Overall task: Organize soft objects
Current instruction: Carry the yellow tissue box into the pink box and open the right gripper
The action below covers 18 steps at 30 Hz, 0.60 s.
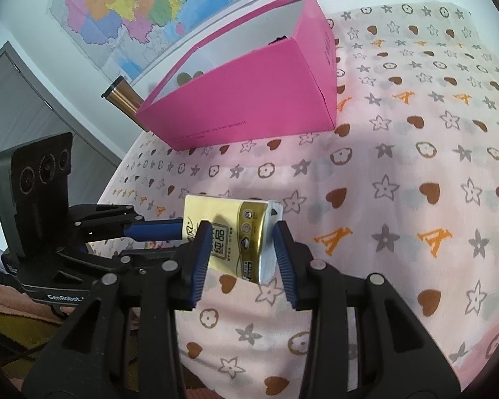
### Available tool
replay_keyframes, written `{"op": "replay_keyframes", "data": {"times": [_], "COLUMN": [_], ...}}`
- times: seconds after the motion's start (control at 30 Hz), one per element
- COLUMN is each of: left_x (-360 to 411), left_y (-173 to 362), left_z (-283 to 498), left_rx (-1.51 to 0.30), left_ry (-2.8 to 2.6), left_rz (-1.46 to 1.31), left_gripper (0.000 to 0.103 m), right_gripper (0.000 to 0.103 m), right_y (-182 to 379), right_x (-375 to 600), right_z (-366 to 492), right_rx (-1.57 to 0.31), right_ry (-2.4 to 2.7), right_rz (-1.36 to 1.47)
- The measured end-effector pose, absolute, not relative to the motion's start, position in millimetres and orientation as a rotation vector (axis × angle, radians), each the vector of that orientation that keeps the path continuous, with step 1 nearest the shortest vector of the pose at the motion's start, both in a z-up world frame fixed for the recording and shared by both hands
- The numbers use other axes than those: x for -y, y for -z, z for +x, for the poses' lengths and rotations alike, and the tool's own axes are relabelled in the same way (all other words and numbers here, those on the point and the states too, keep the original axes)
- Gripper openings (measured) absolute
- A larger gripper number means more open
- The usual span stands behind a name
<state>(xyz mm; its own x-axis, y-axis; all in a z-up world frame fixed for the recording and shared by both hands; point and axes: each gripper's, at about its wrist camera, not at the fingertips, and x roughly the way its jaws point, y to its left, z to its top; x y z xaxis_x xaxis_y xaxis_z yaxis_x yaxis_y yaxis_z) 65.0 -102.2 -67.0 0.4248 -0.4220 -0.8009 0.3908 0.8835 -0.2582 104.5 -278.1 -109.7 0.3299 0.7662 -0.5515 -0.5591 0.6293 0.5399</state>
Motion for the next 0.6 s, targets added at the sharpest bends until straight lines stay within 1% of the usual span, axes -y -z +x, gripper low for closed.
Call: {"op": "replay_keyframes", "data": {"times": [0.6], "left_x": [87.7], "left_y": [27.1], "left_z": [81.3], "left_rx": [-0.900], "left_ry": [0.456], "left_rz": [-0.024], "left_gripper": [0.030], "right_gripper": [0.041], "right_y": [49.8], "right_x": [268.6], "right_z": [128.8], "right_rx": [-0.723], "right_ry": [-0.944], "right_rz": [0.245]}}
